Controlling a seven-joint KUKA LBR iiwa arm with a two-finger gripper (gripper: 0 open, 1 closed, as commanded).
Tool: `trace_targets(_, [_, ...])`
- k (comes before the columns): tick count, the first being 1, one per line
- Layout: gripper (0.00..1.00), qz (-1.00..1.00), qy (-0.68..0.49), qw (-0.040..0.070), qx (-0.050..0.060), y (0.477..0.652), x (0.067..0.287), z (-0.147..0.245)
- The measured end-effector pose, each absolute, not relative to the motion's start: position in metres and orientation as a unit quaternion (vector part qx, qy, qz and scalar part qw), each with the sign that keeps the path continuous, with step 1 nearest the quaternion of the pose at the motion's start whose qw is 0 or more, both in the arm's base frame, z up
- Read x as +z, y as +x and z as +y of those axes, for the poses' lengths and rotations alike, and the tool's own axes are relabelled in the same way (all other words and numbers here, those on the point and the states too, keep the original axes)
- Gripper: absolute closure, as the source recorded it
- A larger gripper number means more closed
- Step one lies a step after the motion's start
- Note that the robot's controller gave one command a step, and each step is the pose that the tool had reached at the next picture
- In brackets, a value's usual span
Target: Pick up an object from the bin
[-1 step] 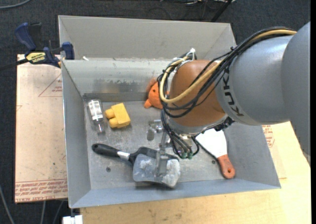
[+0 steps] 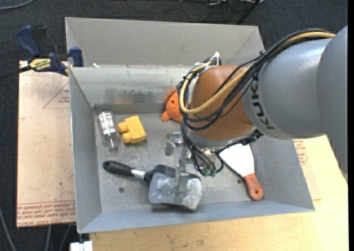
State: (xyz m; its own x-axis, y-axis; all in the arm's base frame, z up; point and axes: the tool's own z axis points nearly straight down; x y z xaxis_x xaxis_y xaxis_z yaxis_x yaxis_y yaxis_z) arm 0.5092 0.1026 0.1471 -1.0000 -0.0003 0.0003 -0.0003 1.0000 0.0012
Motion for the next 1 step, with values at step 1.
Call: trace_targets(1, [0.00, -0.998, 0.060, -0.003, -0.001, 0.5073, 0.1171, 0.1108])
